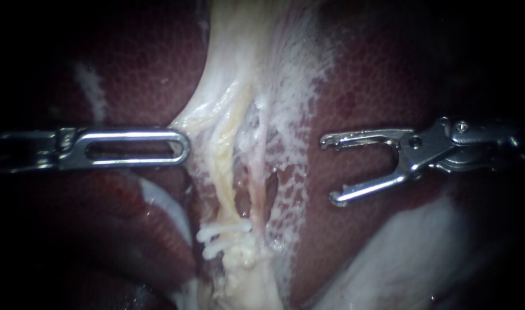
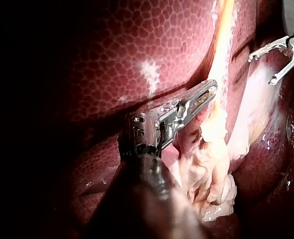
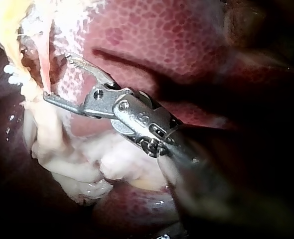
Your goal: Going back second clip left tube
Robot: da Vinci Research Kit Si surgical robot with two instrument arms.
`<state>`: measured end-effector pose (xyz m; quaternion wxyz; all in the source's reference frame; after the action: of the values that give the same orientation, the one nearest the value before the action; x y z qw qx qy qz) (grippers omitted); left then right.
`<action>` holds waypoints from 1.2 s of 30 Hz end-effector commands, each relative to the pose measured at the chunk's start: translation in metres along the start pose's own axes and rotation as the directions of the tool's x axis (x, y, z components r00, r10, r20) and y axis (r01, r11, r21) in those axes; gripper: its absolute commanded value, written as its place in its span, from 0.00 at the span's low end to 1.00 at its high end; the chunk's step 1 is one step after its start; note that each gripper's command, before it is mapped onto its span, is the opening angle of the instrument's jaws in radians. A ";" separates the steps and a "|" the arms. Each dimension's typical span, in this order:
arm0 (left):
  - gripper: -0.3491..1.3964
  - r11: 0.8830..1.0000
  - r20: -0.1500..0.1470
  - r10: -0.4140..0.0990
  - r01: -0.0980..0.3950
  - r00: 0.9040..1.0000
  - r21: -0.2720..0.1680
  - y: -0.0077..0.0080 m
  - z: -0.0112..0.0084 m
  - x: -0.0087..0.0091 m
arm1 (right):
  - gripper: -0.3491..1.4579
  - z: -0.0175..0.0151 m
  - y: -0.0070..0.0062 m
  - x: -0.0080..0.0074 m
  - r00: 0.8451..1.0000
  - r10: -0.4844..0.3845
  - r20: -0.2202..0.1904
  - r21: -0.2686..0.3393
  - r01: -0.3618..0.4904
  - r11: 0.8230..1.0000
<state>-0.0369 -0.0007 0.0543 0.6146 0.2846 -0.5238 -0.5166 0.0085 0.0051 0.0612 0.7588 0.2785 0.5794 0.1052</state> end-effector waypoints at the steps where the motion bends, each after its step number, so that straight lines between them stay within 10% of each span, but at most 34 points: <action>1: 0.00 1.000 0.001 0.001 -0.001 1.000 -0.002 0.0001 0.0002 0.0001 | 0.52 0.0000 0.0000 0.0000 1.000 0.000 0.000 0.000 0.000 1.000; 21: 0.00 1.000 -0.016 -0.005 0.005 1.000 0.001 0.0019 0.0055 0.0028 | 0.52 0.0001 -0.0004 0.0001 1.000 0.000 0.000 0.000 0.000 1.000; 36: 0.00 1.000 -0.023 -0.008 0.008 1.000 0.001 0.0018 0.0058 0.0031 | 0.52 0.0001 -0.0005 0.0001 1.000 -0.001 0.000 0.000 0.001 1.000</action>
<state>-0.0420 -0.0020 0.0586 0.6183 0.2928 -0.5156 -0.5160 0.0086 0.0047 0.0609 0.7589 0.2783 0.5794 0.1050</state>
